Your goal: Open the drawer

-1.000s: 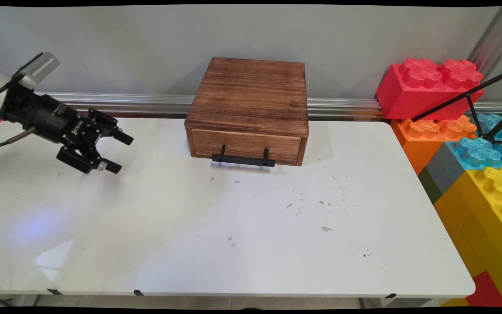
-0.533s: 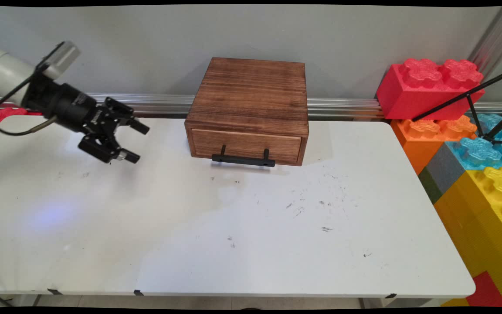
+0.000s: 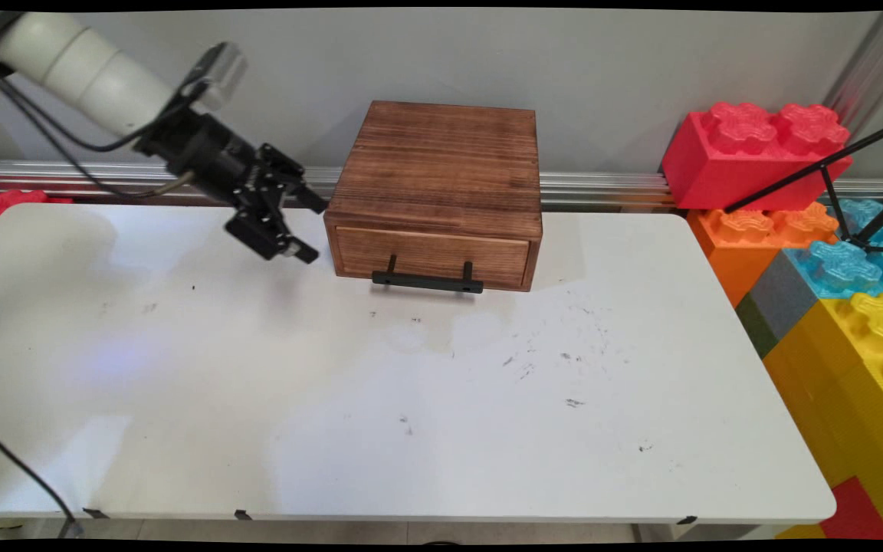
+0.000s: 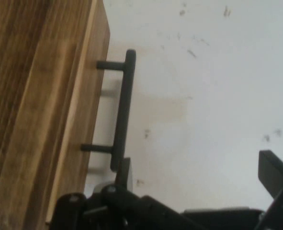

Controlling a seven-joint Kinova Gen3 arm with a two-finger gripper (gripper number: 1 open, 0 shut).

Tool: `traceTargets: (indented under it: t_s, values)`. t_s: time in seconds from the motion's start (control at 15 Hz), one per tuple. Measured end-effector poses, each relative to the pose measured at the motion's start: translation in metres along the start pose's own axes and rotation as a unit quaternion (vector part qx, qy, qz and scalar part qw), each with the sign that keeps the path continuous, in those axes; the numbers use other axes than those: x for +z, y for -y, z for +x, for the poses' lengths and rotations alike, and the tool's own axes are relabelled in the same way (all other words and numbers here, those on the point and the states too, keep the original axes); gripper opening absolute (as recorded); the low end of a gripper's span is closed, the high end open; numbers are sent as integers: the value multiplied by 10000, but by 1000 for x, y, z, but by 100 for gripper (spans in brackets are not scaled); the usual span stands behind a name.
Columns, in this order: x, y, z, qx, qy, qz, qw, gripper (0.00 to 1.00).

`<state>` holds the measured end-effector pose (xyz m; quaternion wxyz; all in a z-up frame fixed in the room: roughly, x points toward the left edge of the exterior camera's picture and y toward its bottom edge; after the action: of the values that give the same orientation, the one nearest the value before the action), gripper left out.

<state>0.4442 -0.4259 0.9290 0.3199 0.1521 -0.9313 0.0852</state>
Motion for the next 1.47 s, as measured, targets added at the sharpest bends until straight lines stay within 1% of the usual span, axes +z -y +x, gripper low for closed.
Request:
traceTargets:
  t_s: [0.13,0.27,0.4,0.67,1.07,1.2,1.47]
  values:
    - [14,3,19,25,179,52,9998,100]
    - [27,4,32,46,327,94,9994,100]
    - [43,3,45,75,480,178,9987,100]
    - [77,1,62,153,766,350,9963,100]
    - [120,-4,67,328,1128,449,9921,100]
    - [133,-5,68,395,1194,471,9909,100]
    - [156,-6,69,492,1247,479,9898,100]
